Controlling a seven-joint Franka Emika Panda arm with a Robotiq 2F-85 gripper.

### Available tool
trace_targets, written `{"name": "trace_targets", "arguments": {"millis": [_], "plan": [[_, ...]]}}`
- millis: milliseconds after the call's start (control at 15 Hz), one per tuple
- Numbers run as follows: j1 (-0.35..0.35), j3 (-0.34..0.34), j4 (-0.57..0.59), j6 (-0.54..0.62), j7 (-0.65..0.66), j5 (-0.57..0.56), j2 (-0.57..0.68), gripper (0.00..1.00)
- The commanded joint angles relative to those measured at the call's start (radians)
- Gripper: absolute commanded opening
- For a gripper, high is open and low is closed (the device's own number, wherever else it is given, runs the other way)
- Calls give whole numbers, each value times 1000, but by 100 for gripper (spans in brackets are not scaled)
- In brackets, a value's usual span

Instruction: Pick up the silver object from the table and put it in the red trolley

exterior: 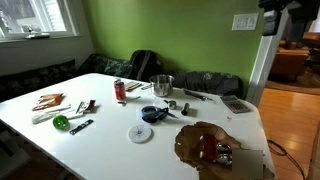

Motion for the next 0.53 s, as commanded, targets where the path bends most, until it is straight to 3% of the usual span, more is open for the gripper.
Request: {"name": "trace_targets", "arguments": {"millis": [0, 267, 467], "plan": [[-15, 11, 2, -6, -7, 6, -2, 100], [-15, 11, 2, -6, -7, 6, -2, 100], [-90, 25, -49, 121, 96, -10, 20, 100]]}}
